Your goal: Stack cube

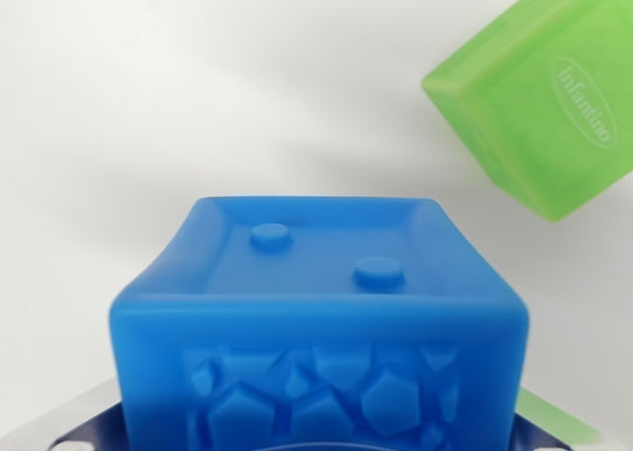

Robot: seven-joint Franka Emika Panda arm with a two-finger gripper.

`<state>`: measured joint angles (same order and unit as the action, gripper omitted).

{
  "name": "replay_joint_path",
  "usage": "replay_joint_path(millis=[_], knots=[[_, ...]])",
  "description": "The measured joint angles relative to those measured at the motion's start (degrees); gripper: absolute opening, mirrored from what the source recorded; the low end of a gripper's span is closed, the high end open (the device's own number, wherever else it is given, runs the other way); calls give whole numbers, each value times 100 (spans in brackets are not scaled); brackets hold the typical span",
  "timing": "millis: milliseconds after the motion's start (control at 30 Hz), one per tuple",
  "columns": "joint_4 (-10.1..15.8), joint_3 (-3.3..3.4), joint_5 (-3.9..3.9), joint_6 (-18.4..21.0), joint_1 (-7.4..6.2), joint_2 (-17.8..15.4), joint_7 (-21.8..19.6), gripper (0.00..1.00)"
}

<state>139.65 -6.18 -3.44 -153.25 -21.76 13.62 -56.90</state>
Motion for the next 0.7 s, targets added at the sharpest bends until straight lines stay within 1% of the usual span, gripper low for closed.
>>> replay_joint_path(millis=[700], knots=[[-175,178,129,264,0,-97,-709,0]])
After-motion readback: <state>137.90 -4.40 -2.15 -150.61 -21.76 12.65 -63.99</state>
